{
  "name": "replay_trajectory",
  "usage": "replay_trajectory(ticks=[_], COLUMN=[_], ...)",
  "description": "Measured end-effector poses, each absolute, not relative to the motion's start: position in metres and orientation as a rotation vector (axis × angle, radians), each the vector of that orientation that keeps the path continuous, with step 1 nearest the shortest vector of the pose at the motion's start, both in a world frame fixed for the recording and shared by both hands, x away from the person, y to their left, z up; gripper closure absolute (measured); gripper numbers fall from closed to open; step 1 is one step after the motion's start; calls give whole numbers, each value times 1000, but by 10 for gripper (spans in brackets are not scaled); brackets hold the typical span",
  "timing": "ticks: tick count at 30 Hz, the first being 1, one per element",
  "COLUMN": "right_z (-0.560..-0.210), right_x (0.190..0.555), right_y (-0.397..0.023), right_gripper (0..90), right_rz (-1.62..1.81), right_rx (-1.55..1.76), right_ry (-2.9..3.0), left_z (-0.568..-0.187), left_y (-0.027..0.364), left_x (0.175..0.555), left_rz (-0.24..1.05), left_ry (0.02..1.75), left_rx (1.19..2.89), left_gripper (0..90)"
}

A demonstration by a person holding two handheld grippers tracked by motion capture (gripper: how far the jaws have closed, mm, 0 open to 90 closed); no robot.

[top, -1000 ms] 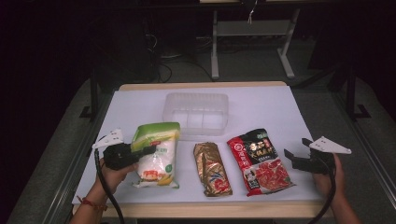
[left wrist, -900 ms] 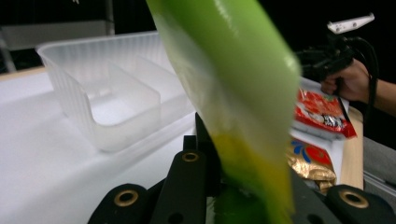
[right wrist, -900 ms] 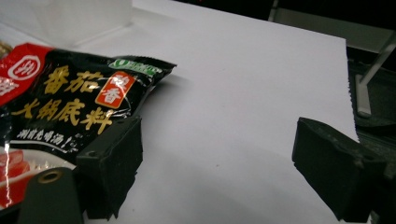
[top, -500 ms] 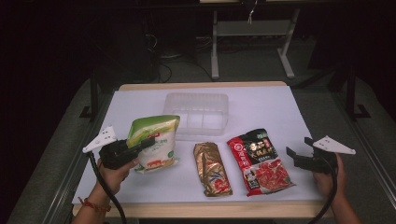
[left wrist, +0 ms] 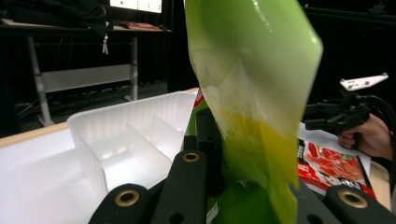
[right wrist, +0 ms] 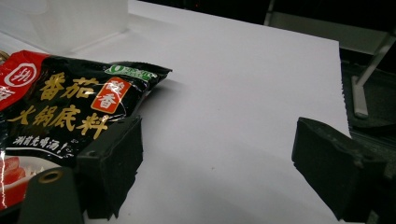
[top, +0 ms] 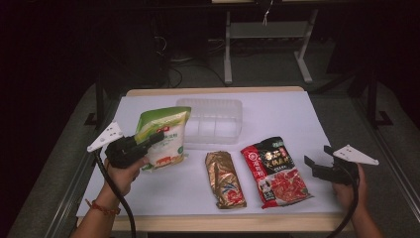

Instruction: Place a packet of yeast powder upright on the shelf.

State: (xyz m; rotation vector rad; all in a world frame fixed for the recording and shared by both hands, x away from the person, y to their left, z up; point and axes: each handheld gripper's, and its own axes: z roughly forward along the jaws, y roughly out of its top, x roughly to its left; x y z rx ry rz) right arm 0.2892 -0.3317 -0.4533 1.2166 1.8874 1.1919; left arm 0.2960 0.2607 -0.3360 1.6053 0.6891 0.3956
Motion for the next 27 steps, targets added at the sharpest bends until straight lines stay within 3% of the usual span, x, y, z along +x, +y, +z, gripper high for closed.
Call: replay_trajectory(ticks=[11, 27], right_z=[-453, -453], right_x=[289, 288], right_y=[-332, -331], right_gripper=[158, 158], right_rz=[1197, 1192], right_rx=[1214, 1207], right_ry=[1886, 1886], left_z=[-313, -320], left_y=[242, 221], left_x=[326, 379], left_rz=[447, 506], left_ry=[684, 765], left_rx=[1555, 1516], left_gripper=[880, 880])
